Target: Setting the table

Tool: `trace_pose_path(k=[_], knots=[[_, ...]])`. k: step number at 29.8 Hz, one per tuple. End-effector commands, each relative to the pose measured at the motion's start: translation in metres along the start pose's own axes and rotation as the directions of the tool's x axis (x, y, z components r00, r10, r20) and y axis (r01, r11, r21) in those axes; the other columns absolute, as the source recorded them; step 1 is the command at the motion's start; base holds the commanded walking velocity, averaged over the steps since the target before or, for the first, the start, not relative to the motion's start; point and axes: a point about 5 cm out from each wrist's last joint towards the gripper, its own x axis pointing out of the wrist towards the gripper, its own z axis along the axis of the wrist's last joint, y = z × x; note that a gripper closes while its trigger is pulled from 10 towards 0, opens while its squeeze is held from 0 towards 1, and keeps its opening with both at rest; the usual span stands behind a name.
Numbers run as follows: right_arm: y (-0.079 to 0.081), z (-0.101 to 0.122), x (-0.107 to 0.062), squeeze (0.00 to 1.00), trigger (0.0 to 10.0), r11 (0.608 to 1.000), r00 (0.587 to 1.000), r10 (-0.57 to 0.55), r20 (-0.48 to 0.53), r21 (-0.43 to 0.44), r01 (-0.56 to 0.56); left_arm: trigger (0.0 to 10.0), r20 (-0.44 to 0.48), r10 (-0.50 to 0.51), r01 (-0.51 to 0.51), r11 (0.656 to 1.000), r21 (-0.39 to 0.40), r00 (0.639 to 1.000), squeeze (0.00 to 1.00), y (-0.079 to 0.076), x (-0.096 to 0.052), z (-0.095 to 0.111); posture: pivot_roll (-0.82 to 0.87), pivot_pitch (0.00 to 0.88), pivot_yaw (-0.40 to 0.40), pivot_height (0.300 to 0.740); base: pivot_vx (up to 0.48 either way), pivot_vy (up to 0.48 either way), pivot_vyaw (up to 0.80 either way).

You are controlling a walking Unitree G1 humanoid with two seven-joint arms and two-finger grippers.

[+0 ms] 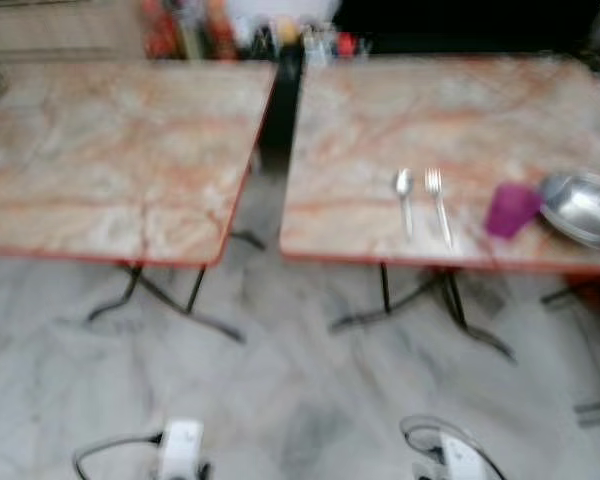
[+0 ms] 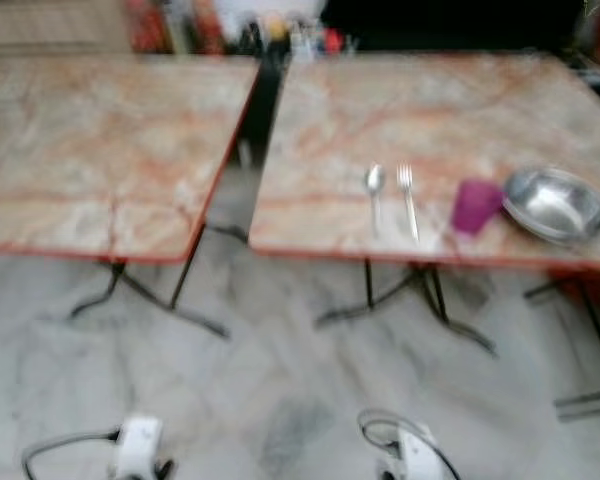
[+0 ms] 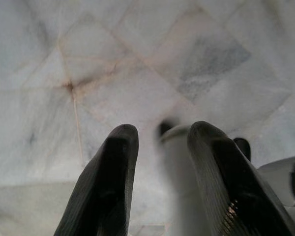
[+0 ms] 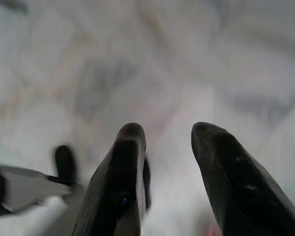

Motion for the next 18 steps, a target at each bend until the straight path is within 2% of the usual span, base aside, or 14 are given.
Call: trace_pose_path(k=[1, 9, 18], knots=[[0.011, -0.005, 0.001, 0.00, 10.0, 1.000, 1.000, 0.021, -0.013, 0.017, -0.021, 10.0, -0.047, 0.024, -0.023, 0.999, 0.022, 0.999, 0.00, 0.010, -0.003, -0.012, 0.02, 0.098, -0.005, 0.740, 0.240, -0.412, 0.00], [0.011, -0.004, 0.001, 0.00, 10.0, 1.000, 1.000, 0.019, -0.011, 0.016, -0.019, 10.0, -0.052, 0.023, -0.022, 1.000, 0.019, 0.998, 0.00, 0.008, -0.003, -0.013, 0.02, 0.109, -0.009, 0.740, 0.240, -0.412, 0.00], [0.011, -0.003, 0.002, 0.00, 10.0, 1.000, 1.000, 0.011, -0.005, 0.029, -0.011, 10.0, -0.038, 0.005, -0.004, 1.000, 0.027, 0.999, 0.00, -0.005, 0.000, -0.004, 0.02, 0.112, -0.009, 0.740, 0.000, -0.399, 0.00]])
